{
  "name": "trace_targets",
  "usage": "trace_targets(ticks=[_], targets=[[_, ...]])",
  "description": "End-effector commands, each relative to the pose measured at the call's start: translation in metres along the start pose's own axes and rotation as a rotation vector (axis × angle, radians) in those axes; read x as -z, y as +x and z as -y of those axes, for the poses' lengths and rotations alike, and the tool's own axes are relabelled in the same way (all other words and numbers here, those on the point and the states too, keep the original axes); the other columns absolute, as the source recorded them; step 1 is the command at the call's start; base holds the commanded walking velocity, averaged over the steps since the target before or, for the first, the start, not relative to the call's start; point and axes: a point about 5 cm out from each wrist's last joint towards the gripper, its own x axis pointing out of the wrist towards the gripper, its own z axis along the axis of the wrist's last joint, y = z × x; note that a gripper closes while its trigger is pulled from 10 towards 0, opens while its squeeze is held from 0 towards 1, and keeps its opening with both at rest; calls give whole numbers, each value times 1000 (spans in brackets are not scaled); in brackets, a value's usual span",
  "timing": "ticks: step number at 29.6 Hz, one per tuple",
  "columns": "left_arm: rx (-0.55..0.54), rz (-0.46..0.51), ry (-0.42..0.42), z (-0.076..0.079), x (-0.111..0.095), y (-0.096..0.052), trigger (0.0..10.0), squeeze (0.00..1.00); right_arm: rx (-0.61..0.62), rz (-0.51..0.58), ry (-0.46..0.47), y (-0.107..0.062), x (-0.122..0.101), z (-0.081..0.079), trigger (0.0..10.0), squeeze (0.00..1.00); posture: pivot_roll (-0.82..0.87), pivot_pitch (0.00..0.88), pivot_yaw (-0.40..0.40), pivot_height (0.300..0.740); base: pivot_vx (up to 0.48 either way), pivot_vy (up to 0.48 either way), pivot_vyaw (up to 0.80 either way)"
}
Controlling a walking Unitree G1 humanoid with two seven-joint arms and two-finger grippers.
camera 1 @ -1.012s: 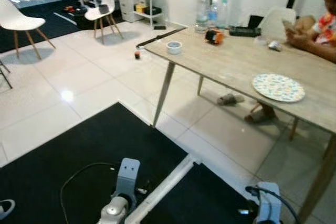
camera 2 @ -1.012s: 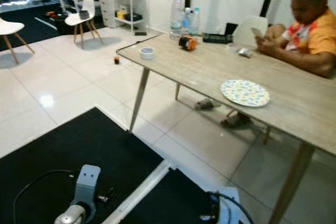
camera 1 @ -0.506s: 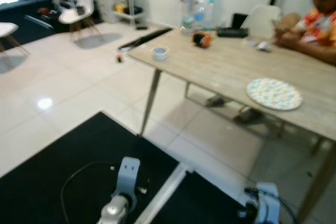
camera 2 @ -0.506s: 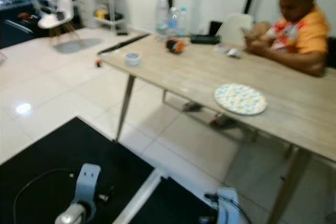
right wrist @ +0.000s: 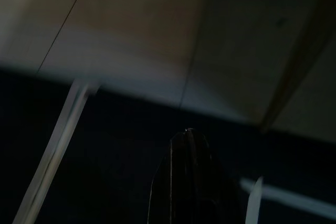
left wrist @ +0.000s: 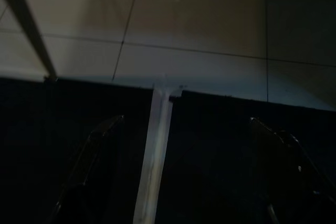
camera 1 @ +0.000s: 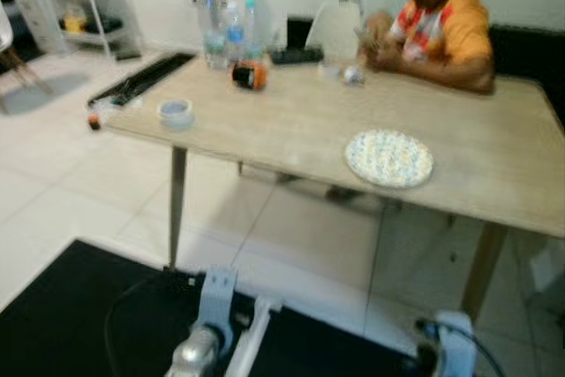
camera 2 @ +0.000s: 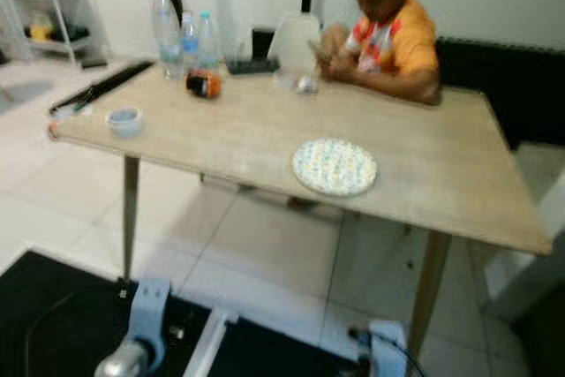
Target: Restocking fridge
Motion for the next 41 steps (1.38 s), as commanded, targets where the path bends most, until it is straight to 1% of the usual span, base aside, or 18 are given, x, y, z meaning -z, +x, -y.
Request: trace_targets(ticks=[1, 4, 10, 17, 20, 24, 25, 28, 31, 36, 38, 39, 40, 41], targets=[[-14, -32, 1, -5, 7, -3, 10000, 0, -13, -27, 14, -1, 9, -7, 10000, 0, -60, 27, 28, 734, 277, 0, -800], [-14, -32, 2, -6, 7, -3, 10000, 0, -11, -26, 22, -1, 9, -8, 10000, 0, -60, 26, 32, 734, 276, 0, -729], [-11, -35, 10, -8, 7, -3, 10000, 0, -26, -16, 28, 0, 9, -13, 10000, 0, -59, 24, 51, 734, 273, 0, 0], [-8, -37, 14, -9, 7, -4, 10000, 0, -19, -27, 41, -1, 12, -14, 10000, 0, -56, 25, 57, 734, 267, 0, 0], [5, -44, 26, -9, 7, -4, 10000, 0, -10, -26, 62, -2, 14, -14, 10000, 0, -51, 25, 92, 734, 265, 0, -800], [17, -48, 36, -8, 8, -4, 10000, 0, -3, -24, 73, -2, 15, -15, 10000, 0, -52, 24, 104, 734, 264, 0, -800], [28, -49, 48, -9, 6, -3, 10000, 0, 11, -25, 95, -4, 19, -16, 10000, 0, -52, 22, 125, 734, 262, 0, -781], [31, -49, 53, -9, 5, -3, 10000, 0, 16, -27, 104, -4, 20, -16, 10000, 0, -52, 22, 125, 734, 262, 0, -781], [33, -45, 58, -11, 1, -1, 10000, 0, 23, -35, 107, -6, 26, -18, 10000, 0, -52, 21, 134, 734, 257, 0, 0], [29, -31, 50, -12, 0, -2, 10000, 0, 27, -41, 108, -8, 30, -18, 10000, 0, -51, 21, 133, 734, 0, 0, 0], [2, -51, 50, -17, 7, -5, 10000, 0, 27, -44, 101, -9, 31, -17, 10000, 0, -50, 21, 116, 734, 0, 0, 0], [2, -51, 50, -17, 7, -5, 10000, 0, 27, -44, 101, -9, 31, -17, 10000, 0, -50, 21, 116, 734, 0, 0, 0], [-36, -78, 28, -22, 16, -10, 10000, 0, 22, -48, 86, -9, 31, -15, 10000, 0, -50, 22, 114, 734, 0, 0, 0], [-36, -78, 28, -22, 16, -10, 10000, 0, 22, -48, 86, -9, 31, -15, 10000, 0, -50, 22, 114, 734, 0, 0, 0]])
